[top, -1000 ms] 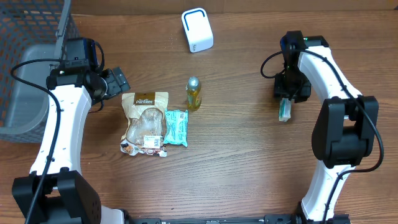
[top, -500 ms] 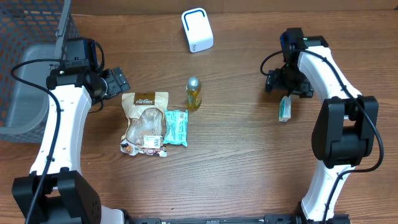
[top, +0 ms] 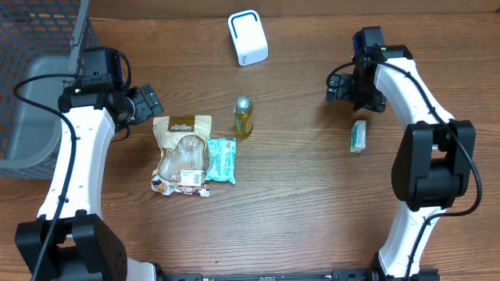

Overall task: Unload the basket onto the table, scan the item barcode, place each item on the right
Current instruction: 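Move the Kleenex pack right and release it on the table, then move the open right gripper left over the yellow oil bottle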

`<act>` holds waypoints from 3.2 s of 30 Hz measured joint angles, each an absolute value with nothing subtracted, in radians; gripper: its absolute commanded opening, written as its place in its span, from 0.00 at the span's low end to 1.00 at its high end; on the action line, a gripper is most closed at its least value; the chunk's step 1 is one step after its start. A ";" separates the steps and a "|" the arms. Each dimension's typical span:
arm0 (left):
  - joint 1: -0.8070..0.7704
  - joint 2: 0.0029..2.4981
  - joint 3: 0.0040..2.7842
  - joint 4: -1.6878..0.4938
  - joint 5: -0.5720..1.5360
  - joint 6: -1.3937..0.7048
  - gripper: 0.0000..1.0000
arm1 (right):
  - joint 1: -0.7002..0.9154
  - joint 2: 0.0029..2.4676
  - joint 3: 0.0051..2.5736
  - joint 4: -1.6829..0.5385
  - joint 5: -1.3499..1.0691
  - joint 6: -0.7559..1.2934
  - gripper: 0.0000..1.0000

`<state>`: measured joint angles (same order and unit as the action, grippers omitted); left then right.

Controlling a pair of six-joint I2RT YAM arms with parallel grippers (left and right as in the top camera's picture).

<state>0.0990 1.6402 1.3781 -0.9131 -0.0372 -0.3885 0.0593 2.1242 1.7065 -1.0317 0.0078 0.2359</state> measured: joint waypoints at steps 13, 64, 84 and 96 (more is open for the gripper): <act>0.099 1.640 1.378 -0.913 -0.037 -0.389 1.00 | 0.088 2.143 1.705 -1.158 -0.192 0.236 1.00; 0.099 1.640 1.378 -0.913 -0.037 -0.389 1.00 | 0.358 1.911 1.696 -1.083 -0.282 0.455 1.00; 0.099 1.640 1.378 -0.913 -0.037 -0.389 1.00 | 0.638 1.911 1.696 -0.896 0.059 0.776 0.97; 0.099 1.640 1.378 -0.913 -0.037 -0.389 1.00 | 0.705 1.966 1.696 -0.837 0.271 0.828 0.92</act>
<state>0.0986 1.6402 1.3781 -0.9134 -0.0372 -0.3885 0.7048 1.9663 1.6958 -0.8371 0.2714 0.8284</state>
